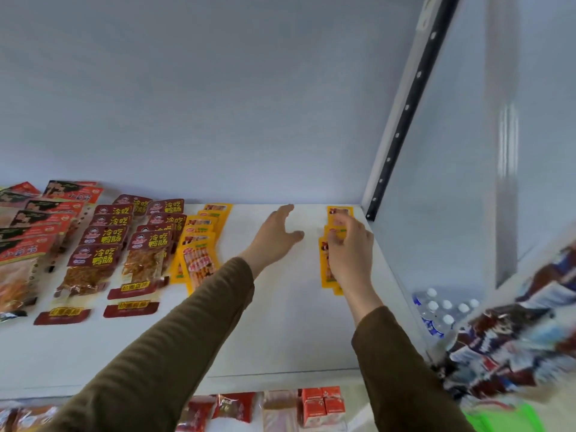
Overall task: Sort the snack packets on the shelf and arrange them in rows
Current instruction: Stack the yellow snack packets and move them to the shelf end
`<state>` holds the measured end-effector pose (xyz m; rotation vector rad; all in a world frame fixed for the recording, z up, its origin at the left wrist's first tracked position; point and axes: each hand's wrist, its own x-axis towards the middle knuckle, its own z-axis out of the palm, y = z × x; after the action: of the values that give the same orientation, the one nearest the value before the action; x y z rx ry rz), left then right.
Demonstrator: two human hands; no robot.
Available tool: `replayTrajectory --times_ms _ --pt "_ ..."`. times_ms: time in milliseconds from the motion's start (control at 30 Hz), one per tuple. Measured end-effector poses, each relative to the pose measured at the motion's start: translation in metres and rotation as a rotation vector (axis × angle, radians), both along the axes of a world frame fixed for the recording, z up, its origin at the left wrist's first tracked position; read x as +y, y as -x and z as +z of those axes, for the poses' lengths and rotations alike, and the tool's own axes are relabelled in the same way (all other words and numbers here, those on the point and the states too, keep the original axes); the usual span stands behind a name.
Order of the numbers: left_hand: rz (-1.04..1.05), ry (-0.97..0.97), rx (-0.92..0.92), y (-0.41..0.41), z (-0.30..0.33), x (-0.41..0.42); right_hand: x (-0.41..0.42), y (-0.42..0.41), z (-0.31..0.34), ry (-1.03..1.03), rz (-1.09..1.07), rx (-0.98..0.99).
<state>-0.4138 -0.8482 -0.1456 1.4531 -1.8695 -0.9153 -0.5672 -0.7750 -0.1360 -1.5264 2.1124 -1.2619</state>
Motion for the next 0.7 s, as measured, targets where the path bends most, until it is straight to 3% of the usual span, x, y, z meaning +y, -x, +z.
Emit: replayTrajectory --times_ms 267,500,700 --pt "-0.103 -0.043 -0.109 0.076 -0.006 -0.051 -0.003 0.026 -0.038 -0.262 -0.049 0.198" --pt "-0.074 0.020 -0.506 0.110 -0.010 -0.084 -0.004 0.035 -0.052 -0.187 -0.073 0.184" --pt "-0.034 -0.063 -0.384 0.118 -0.002 -0.091 -0.004 0.038 -0.053 -0.132 -0.037 0.099"
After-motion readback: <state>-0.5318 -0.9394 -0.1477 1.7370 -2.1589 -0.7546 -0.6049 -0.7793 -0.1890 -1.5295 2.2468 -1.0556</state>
